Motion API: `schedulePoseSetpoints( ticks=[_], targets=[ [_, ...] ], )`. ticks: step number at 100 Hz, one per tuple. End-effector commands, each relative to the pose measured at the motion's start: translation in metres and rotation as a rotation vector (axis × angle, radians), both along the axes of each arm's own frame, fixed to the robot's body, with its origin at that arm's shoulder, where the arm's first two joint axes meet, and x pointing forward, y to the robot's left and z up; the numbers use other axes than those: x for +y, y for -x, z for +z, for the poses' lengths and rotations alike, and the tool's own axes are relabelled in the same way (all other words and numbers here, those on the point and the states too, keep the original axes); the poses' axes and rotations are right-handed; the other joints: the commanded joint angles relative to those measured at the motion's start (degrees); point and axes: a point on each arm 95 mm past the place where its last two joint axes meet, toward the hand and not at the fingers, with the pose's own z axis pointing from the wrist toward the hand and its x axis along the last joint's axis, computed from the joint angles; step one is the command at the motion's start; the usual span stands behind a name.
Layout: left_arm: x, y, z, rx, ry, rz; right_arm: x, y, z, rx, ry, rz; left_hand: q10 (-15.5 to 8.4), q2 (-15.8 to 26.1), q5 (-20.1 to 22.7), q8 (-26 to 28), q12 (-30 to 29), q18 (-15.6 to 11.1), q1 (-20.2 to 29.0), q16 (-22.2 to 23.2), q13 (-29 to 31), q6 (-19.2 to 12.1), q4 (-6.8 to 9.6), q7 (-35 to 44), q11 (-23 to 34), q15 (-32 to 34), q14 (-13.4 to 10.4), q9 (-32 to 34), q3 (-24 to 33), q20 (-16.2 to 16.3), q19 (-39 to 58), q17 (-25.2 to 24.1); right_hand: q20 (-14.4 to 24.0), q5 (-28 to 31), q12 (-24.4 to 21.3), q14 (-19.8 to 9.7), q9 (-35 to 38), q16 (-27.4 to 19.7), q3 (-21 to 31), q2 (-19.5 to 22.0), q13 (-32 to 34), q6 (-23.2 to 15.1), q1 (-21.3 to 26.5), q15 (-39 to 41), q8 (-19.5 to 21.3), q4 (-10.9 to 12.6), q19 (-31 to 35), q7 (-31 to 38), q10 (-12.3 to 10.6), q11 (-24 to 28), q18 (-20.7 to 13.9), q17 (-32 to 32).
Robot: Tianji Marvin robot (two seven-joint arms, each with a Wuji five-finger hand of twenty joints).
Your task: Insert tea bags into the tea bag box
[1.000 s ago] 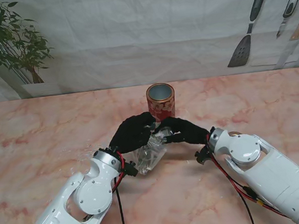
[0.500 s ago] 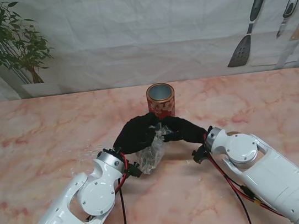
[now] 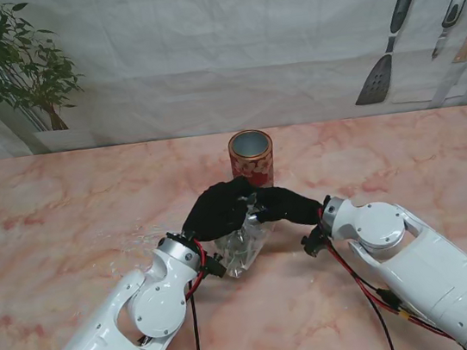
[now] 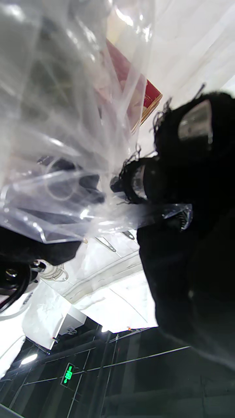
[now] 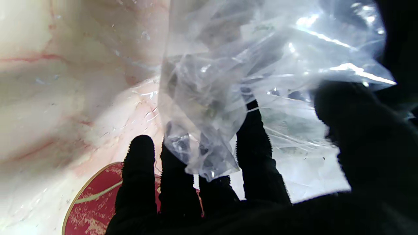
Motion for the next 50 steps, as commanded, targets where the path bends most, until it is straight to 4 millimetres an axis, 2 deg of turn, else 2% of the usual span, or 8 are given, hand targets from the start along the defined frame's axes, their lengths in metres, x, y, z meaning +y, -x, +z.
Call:
schedulePoseSetpoints(
  ticks=[1,9,24,27,32,50],
  targets=[
    [-0.0026,-0.0023,0.0011,-0.005,-0.01,-0.012,0.0002,0.0001,0.0055,0.005,-0.013,0.017,-1.36,0.85,0.33,0.72,0.56,-22.48,7.4,0.17,3.46,0.17,-1.02,0.14,1.65,5.62,3.6,1.84,7.03,0.37,13.47,-0.64,-0.99,1.98,0.73,0.5,0.54,0.73,-2.55,-0.71,1.3,0.34,-2.96,1.79,0.78,1.36,1.51,-0.23,-0.04,0.15,1.28,-0.24],
    [-0.0025,-0.0042,0.0,-0.009,-0.017,-0.012,-0.001,0.0014,0.0081,0.026,-0.033,0.024,-1.41,0.81,0.34,0.73,0.59,-22.38,7.44,0.23,3.45,0.04,-1.2,0.11,1.58,5.48,3.64,1.84,7.03,0.36,13.43,-0.64,-1.53,2.14,0.75,0.86,0.71,0.72,-4.21,-1.45,1.1,1.0,-1.66,1.62,1.11,1.59,1.72,-0.77,0.49,-0.12,1.62,-0.52],
    [-0.0051,-0.0059,0.0007,-0.021,-0.006,-0.018,-0.0013,0.0018,0.0127,0.011,0.029,0.06,-1.65,0.88,0.45,0.82,0.64,-22.15,7.52,0.29,3.42,-0.14,-1.52,0.21,1.52,5.11,3.86,1.88,6.89,0.29,13.23,-0.7,-1.82,0.53,0.88,0.79,-0.22,0.71,-3.47,-5.94,0.64,1.45,1.59,1.35,1.1,1.6,1.74,-2.11,0.43,-0.38,2.09,-0.57],
    [-0.0056,-0.0059,0.0009,-0.028,-0.006,-0.018,-0.0008,0.0019,0.0131,0.013,0.04,0.068,-1.7,0.87,0.24,0.82,0.62,-22.1,7.52,0.3,3.42,-0.19,-1.57,0.14,1.5,5.07,3.88,1.91,6.9,0.28,13.2,-0.7,-2.25,0.39,1.18,0.87,-0.47,0.84,-0.27,-8.2,0.51,1.81,1.52,1.33,2.08,1.09,1.83,-2.46,0.5,-0.2,2.03,-0.61],
    [-0.0064,-0.0055,0.0013,-0.036,-0.005,-0.019,0.0004,0.0017,0.0131,0.017,0.053,0.08,-1.73,0.88,0.34,0.85,0.63,-22.02,7.56,0.3,3.38,-0.17,-1.66,0.21,1.48,4.91,3.93,1.95,6.91,0.26,13.14,-0.72,-2.43,-0.16,1.4,0.79,-0.87,0.94,2.01,-9.86,0.26,2.01,1.6,1.44,2.69,0.77,1.94,-2.67,0.48,0.05,1.58,-0.69],
    [-0.011,-0.0034,0.002,-0.048,0.023,-0.017,0.0052,-0.0003,0.01,0.034,0.073,0.106,-1.67,0.91,0.25,0.83,0.63,-21.51,7.79,0.19,3.31,0.0,-2.0,0.16,1.33,4.13,4.38,1.75,6.9,0.15,12.8,-0.79,-2.65,0.03,1.61,0.74,-1.25,1.02,4.83,-11.42,0.01,2.88,0.95,1.73,5.42,0.06,2.1,-0.24,0.48,0.64,1.28,-0.93]
  ],
)
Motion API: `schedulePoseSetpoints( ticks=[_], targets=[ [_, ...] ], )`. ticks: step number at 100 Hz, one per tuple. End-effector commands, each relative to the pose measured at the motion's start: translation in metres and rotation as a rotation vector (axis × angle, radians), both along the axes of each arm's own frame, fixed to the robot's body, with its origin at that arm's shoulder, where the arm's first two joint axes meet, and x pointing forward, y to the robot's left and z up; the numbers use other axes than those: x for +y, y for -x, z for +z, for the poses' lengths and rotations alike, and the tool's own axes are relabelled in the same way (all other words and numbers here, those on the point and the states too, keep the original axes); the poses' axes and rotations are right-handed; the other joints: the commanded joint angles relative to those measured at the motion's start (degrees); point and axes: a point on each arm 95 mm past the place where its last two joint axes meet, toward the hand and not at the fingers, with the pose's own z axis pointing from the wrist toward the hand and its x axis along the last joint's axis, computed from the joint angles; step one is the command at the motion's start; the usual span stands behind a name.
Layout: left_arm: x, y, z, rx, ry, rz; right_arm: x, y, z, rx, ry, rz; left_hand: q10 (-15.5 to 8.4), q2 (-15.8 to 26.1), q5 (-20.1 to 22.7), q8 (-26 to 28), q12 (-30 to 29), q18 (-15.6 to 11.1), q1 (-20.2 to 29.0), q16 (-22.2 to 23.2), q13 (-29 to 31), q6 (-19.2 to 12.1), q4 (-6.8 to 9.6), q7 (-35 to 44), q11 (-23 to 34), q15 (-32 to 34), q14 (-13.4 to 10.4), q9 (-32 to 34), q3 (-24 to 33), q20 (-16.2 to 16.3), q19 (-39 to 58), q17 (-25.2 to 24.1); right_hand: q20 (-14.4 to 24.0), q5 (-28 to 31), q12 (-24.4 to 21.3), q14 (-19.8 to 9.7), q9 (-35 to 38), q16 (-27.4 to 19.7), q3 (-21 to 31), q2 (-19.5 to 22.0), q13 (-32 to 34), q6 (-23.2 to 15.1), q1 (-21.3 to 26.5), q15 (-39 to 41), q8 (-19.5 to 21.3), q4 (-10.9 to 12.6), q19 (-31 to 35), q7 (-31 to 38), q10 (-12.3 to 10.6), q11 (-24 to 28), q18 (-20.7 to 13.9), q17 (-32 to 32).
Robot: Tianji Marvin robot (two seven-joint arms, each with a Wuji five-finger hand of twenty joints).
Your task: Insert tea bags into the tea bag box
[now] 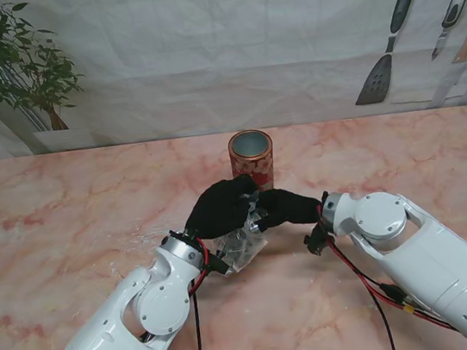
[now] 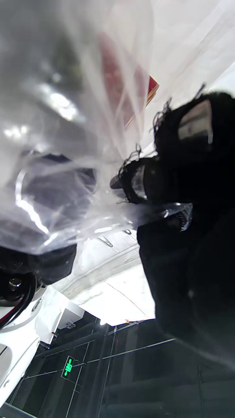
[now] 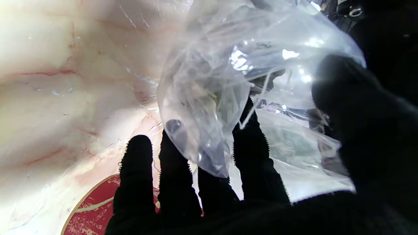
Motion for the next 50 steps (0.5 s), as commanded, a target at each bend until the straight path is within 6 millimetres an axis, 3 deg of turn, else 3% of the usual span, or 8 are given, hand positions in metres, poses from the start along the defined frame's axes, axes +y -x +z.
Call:
schedulePoseSetpoints(
  ticks=[1,27,50],
  targets=[
    [-0.007,0.001,0.004,-0.003,0.014,-0.014,0.004,0.0,-0.001,0.012,0.0,0.022,-1.68,0.9,0.23,0.52,0.63,-21.49,7.7,0.19,3.3,0.19,-1.36,0.15,1.57,4.1,4.37,1.75,6.89,0.14,12.78,-0.79,-0.46,-0.37,0.83,-0.08,-1.26,0.42,1.1,-3.86,0.01,0.38,-0.58,1.71,1.42,-0.57,2.03,1.34,-0.3,0.76,-0.54,-0.71],
    [-0.014,0.005,0.001,0.005,0.035,-0.038,0.014,0.001,-0.003,0.018,-0.019,0.01,-1.62,0.95,0.13,0.6,0.55,-21.27,7.9,0.16,3.34,0.4,-1.76,0.09,1.56,3.73,4.58,1.64,6.89,0.13,12.69,-0.8,-0.51,2.19,1.02,0.46,0.4,0.42,1.84,-3.65,1.05,1.56,0.62,2.19,3.6,-0.47,2.56,4.64,0.05,1.77,0.0,-0.4],
    [-0.018,0.006,0.0,0.004,0.044,-0.064,0.022,0.003,-0.006,0.037,-0.036,-0.029,-1.65,0.96,0.07,0.69,0.53,-21.22,7.93,0.2,3.35,0.31,-1.95,0.11,1.57,3.71,4.58,1.59,6.9,0.13,12.65,-0.81,-0.9,7.91,0.84,1.15,4.16,0.24,6.24,-2.75,3.84,2.3,7.44,3.21,2.22,0.45,4.1,5.05,0.25,3.18,0.78,0.83]
  ],
)
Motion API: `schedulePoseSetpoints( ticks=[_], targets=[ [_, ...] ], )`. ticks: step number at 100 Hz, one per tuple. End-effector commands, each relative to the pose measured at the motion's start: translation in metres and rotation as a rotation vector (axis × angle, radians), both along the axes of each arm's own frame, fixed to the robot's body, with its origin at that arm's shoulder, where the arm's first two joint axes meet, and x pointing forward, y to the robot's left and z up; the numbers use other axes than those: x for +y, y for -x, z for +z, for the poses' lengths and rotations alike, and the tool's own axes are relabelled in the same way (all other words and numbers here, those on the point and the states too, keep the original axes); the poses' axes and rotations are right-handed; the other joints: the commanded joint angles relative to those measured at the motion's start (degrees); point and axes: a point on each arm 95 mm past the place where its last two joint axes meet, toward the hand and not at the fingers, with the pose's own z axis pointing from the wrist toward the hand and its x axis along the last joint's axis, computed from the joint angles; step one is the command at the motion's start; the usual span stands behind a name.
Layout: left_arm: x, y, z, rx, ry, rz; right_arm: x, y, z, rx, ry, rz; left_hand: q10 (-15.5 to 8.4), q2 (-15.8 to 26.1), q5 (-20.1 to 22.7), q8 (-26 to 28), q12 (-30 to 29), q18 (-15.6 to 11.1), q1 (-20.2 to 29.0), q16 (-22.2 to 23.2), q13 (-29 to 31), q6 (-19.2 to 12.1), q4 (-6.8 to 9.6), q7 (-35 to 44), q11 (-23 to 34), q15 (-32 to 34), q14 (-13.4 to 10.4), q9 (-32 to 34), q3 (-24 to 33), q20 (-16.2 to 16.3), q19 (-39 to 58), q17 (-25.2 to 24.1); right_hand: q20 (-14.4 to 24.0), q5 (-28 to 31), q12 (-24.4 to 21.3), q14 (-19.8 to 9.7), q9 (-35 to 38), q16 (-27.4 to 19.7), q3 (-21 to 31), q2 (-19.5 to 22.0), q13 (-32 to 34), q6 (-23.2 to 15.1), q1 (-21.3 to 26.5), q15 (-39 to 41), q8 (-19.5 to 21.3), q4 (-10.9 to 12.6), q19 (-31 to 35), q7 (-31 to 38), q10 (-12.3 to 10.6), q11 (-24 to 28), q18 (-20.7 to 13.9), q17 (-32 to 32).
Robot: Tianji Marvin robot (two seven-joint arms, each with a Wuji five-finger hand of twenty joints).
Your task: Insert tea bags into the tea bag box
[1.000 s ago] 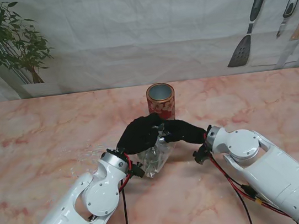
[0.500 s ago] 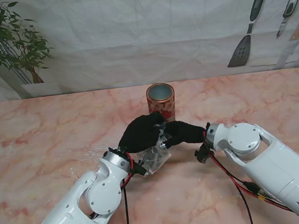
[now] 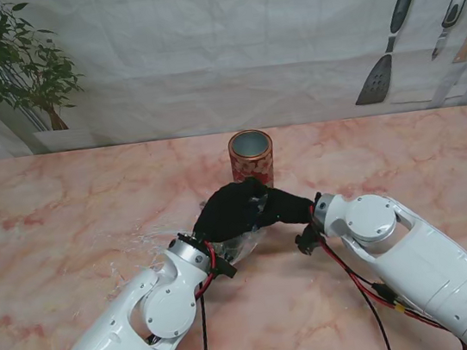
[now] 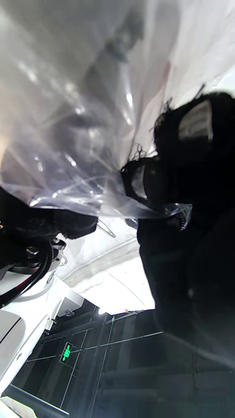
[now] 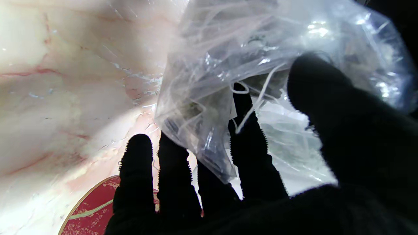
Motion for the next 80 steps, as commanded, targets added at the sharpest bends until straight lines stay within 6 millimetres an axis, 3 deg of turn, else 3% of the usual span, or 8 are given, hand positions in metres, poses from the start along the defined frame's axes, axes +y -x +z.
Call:
schedulePoseSetpoints(
  ticks=[1,3,6,17,27,39,52,80],
  targets=[
    [-0.006,0.001,0.004,0.001,0.012,-0.023,0.009,0.006,-0.002,0.024,-0.018,0.019,-1.66,0.96,0.08,0.69,0.52,-21.21,7.43,0.2,3.34,-0.03,-0.75,0.6,1.73,3.71,4.47,1.58,6.89,0.13,12.65,-0.81,-0.86,2.54,0.22,0.41,1.54,0.21,1.94,-1.16,1.67,0.61,2.64,2.4,-1.33,0.09,2.85,0.24,0.04,1.79,0.72,0.57],
    [-0.006,0.002,0.004,0.001,0.014,-0.023,0.009,0.006,-0.003,0.023,-0.019,0.013,-1.72,0.97,0.15,0.7,0.54,-21.21,7.44,0.21,3.35,0.02,-0.76,0.62,1.76,3.71,4.47,1.6,6.91,0.13,12.65,-0.81,-1.48,2.82,-0.08,0.62,2.5,-0.04,1.06,-1.01,2.28,0.24,5.6,2.55,-8.61,-3.92,3.4,5.11,0.01,2.01,1.04,0.73],
    [-0.006,0.002,0.004,0.0,0.016,-0.023,0.01,0.007,-0.003,0.021,-0.02,0.009,-1.71,0.97,0.02,0.68,0.54,-21.21,7.44,0.21,3.35,-0.02,-0.77,0.57,1.77,3.71,4.47,1.61,6.92,0.13,12.65,-0.81,-1.82,2.75,-0.2,0.68,3.09,-0.12,-0.26,0.13,2.6,0.09,7.61,2.6,-12.92,-5.72,3.6,8.78,-0.07,2.09,1.06,0.78],
    [-0.004,0.002,0.005,-0.002,0.022,-0.016,0.011,0.008,-0.005,0.02,-0.032,-0.026,-1.61,0.92,0.06,0.71,0.51,-21.2,7.41,0.22,3.35,-0.01,-0.8,0.59,1.75,3.7,4.47,1.57,6.97,0.13,12.65,-0.81,-2.08,4.06,-0.3,0.33,5.28,-0.1,-7.04,8.89,3.74,-0.87,12.31,3.33,-19.39,-5.75,4.29,18.53,-0.85,2.98,0.69,1.09],
    [0.0,0.001,0.005,-0.002,0.012,0.0,0.012,0.01,-0.007,0.034,-0.091,-0.1,-1.69,0.92,0.09,0.7,0.52,-21.2,7.4,0.23,3.35,-0.07,-0.83,0.58,1.77,3.7,4.47,1.55,6.99,0.13,12.65,-0.81,-2.01,5.25,-0.37,0.2,5.45,-0.06,-8.4,12.88,3.29,-0.42,14.3,3.89,-17.77,-5.26,4.56,21.47,-0.88,3.54,0.2,0.39],
    [0.007,-0.002,0.005,0.006,0.002,0.033,0.006,0.01,-0.003,0.02,-0.112,-0.127,-1.66,0.87,0.14,0.67,0.52,-21.2,7.38,0.24,3.35,-0.07,-0.87,0.55,1.76,3.7,4.47,1.51,6.99,0.14,12.65,-0.81,-2.01,3.14,-0.47,-0.44,3.52,-0.43,-9.62,16.16,1.47,-1.03,15.78,3.46,-12.47,-4.65,3.87,22.7,-1.13,3.38,-0.43,-0.69],
    [0.014,-0.006,0.006,0.017,-0.003,0.075,-0.003,0.012,0.004,-0.003,-0.106,-0.138,-1.44,0.81,0.13,0.66,0.53,-21.16,7.44,0.24,3.3,-0.03,-0.97,0.48,1.69,3.66,4.51,1.5,6.97,0.13,12.61,-0.81,-1.93,2.34,-0.47,-0.69,2.54,-0.8,-9.8,16.89,0.35,-1.03,16.44,2.54,-9.54,-4.38,3.25,22.86,-1.26,2.73,-0.63,-1.21],
    [0.027,-0.014,0.011,0.027,-0.032,0.179,-0.023,0.014,0.018,0.008,-0.1,-0.145,-1.58,0.92,0.19,0.68,0.51,-21.03,7.49,0.26,3.25,-0.1,-1.11,0.33,1.55,3.59,4.77,1.58,6.91,0.11,12.56,-0.83,-2.07,2.46,-1.77,-0.95,1.18,-1.67,-9.56,16.71,-1.4,-0.17,16.83,0.32,-8.18,-4.38,1.63,22.55,-1.43,0.44,-1.29,-2.22]
  ],
)
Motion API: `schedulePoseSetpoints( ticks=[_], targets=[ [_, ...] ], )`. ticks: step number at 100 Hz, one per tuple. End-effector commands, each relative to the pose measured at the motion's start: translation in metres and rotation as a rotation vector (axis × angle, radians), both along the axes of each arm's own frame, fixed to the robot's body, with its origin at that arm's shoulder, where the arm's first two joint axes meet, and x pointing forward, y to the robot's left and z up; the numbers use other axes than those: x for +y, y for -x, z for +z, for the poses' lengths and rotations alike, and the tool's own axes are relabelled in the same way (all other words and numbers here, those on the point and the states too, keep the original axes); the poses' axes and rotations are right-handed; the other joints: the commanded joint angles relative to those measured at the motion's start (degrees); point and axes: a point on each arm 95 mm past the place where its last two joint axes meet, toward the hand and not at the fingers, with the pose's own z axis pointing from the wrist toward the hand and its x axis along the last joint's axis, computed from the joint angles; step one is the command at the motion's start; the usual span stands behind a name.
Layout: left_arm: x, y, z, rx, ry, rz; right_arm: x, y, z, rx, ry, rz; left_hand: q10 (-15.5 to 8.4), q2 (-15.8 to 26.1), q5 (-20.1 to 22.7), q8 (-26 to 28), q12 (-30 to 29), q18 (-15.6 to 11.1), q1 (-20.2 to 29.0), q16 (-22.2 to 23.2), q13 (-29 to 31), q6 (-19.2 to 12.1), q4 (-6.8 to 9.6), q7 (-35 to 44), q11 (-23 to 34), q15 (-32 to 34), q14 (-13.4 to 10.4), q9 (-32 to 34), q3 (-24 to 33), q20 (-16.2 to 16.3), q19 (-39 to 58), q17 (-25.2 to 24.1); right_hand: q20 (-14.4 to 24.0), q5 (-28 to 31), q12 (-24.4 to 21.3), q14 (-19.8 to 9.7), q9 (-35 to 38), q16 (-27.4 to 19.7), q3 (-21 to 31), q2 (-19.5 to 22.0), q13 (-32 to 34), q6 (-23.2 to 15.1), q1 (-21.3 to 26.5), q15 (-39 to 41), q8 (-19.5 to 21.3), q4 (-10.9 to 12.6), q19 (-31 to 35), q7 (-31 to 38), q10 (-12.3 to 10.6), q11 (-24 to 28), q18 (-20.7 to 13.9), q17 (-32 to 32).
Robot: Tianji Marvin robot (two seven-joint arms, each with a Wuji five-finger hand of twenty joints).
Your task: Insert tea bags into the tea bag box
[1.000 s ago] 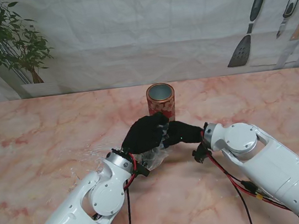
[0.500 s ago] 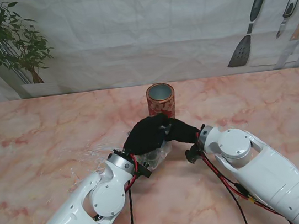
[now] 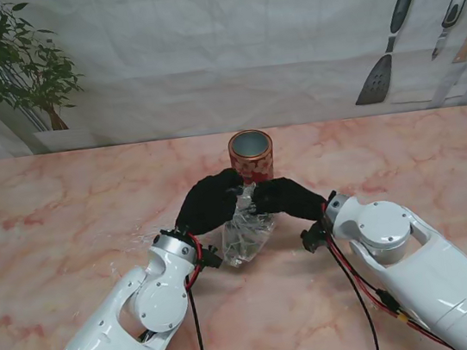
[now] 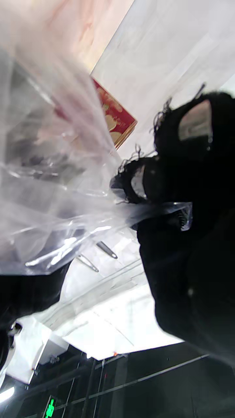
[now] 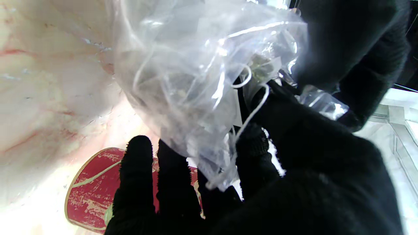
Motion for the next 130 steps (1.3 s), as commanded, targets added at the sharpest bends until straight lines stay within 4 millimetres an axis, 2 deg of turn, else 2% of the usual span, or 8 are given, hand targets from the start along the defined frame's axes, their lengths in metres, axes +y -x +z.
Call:
schedulePoseSetpoints(
  ticks=[1,33,75,104,130],
  targets=[
    [0.001,-0.002,0.006,-0.005,-0.003,0.018,-0.005,0.002,0.004,0.003,0.009,0.014,-1.61,0.91,0.17,0.58,0.52,-21.03,7.42,0.26,3.25,0.29,-0.61,0.31,1.77,3.62,4.74,1.61,6.92,0.11,12.56,-0.83,-0.76,-0.86,-0.4,-1.52,-1.41,-0.65,-0.08,1.83,-0.95,-0.69,2.62,-0.7,0.86,0.2,-1.04,1.2,-1.35,-0.15,-1.41,-0.72],
    [0.008,-0.007,0.01,0.009,-0.023,0.077,-0.014,0.004,0.011,0.009,-0.018,0.023,-1.56,0.88,0.1,0.57,0.58,-20.94,7.5,0.28,3.25,0.3,-0.77,0.06,1.63,3.61,4.74,1.51,6.83,0.09,12.51,-0.84,-0.64,-0.66,-1.12,-1.8,-1.89,-0.75,-0.12,1.62,-1.74,-0.65,2.63,-1.2,1.19,0.26,-1.97,0.82,-1.72,-0.83,-2.26,-1.14],
    [0.011,-0.012,0.006,0.035,-0.039,0.091,-0.019,0.003,0.022,-0.045,-0.146,-0.004,-1.47,0.79,0.27,0.64,0.64,-20.78,7.56,0.38,3.14,0.31,-0.93,0.03,1.49,3.68,5.03,1.43,6.88,0.07,12.47,-0.86,-0.25,-0.11,-1.49,-2.22,-2.28,-0.52,0.54,0.95,-2.62,-0.52,2.53,-1.13,1.23,0.19,-2.91,0.17,-2.39,-1.27,-3.27,-1.49],
    [0.014,-0.017,0.005,0.039,-0.047,0.111,-0.024,0.003,0.023,-0.034,-0.209,0.007,-1.43,0.78,0.29,0.68,0.7,-20.78,7.58,0.4,3.18,0.35,-1.03,-0.01,1.49,3.7,4.97,1.53,6.87,0.07,12.47,-0.86,0.15,0.16,-2.12,-2.23,-3.1,-0.71,-0.7,1.0,-3.83,-5.3,1.16,-2.18,0.77,0.0,-4.74,-0.59,-2.31,-2.59,-3.92,-2.29],
    [0.016,-0.018,0.001,0.051,-0.055,0.11,-0.021,0.001,0.021,-0.053,-0.245,0.015,-1.57,0.92,0.14,0.94,0.8,-20.78,7.56,0.44,3.13,0.03,-1.06,0.18,1.52,3.73,4.91,1.56,6.82,0.07,12.47,-0.86,0.95,0.1,-3.04,-2.57,-4.46,-0.79,-1.25,0.45,-5.1,-7.47,0.24,-3.23,-0.86,0.42,-7.18,-0.44,-2.64,-5.29,-4.58,-2.72]
  ],
)
